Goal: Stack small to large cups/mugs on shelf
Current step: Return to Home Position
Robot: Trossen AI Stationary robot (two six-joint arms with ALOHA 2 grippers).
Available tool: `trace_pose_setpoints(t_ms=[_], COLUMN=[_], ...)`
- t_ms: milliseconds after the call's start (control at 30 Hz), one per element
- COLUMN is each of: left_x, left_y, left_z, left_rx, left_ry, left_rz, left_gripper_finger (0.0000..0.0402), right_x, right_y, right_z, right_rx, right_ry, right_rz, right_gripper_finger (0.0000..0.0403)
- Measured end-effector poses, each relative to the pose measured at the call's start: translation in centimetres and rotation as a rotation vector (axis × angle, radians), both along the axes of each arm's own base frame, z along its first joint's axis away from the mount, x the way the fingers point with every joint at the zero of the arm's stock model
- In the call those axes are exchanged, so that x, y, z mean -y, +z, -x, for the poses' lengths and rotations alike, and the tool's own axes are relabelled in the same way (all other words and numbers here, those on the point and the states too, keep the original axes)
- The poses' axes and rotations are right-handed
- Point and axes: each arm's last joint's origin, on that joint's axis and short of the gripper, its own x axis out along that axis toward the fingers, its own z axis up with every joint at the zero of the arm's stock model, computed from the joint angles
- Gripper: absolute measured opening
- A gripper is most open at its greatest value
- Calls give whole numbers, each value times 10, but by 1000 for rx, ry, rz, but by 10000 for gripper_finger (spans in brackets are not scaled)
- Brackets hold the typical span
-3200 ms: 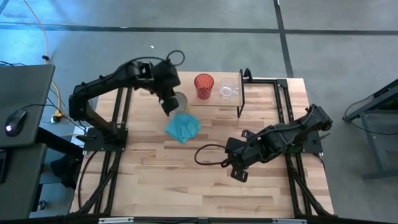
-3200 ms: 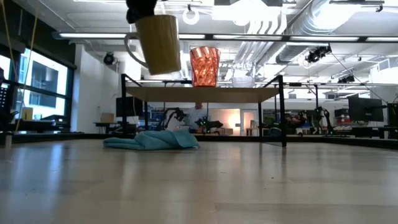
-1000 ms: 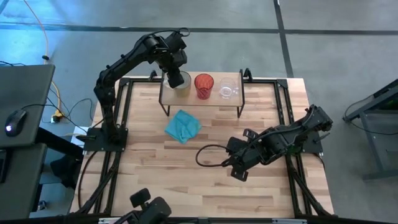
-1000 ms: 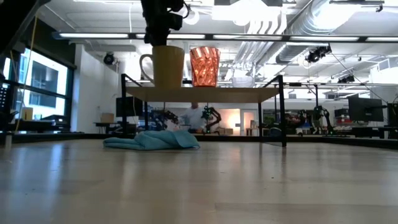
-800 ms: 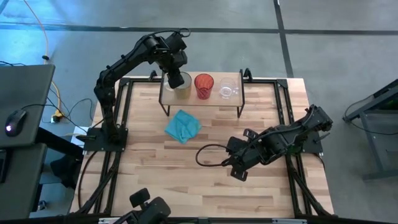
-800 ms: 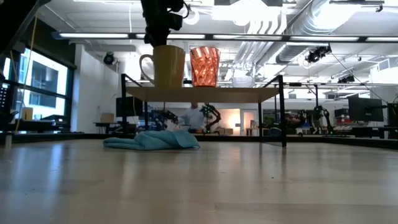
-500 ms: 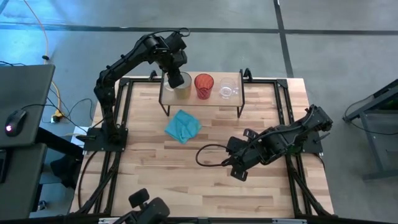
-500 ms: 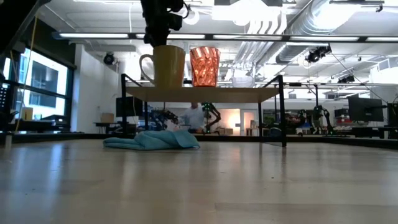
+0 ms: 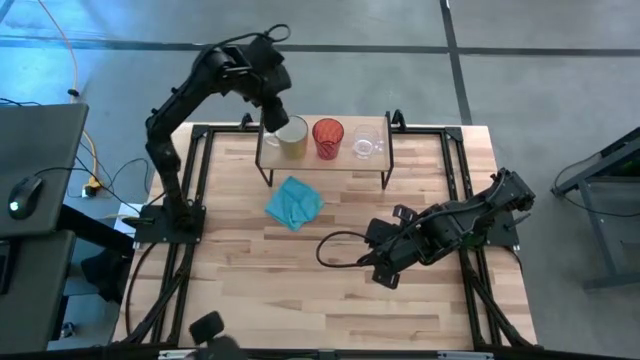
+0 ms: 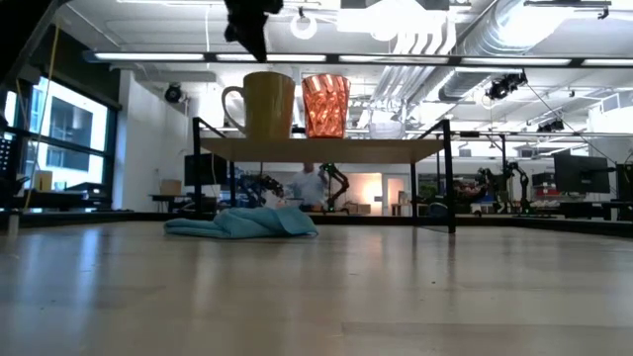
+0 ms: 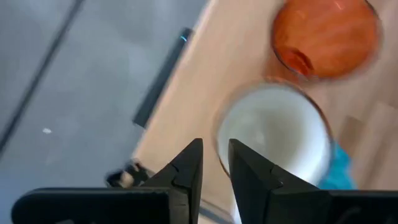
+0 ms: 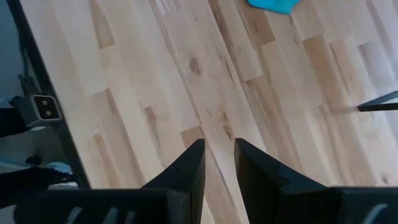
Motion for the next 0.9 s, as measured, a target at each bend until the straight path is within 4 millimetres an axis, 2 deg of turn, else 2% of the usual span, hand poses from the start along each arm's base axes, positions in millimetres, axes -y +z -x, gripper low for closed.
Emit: trace_pose_setpoints(t_ms=[233, 433, 667, 900], left_x=[37, 87, 140, 176], left_y=[29, 70, 109, 133], left_z=[22, 39, 61, 75], left_rx=[130, 345, 597, 795], left_ry=[-42, -168, -338, -483], left_rz=[23, -81, -214, -272], left_gripper_finger=[67, 67, 67, 67], right_x=[5, 20, 59, 97], right_y=[2, 15, 62, 116], right_z=[1, 3, 19, 55], right_rx=[26, 119, 368, 630], right_ry=[44, 95, 89, 116], right_rz=[133, 307, 473, 557], right_gripper_finger=[79, 79, 79, 79])
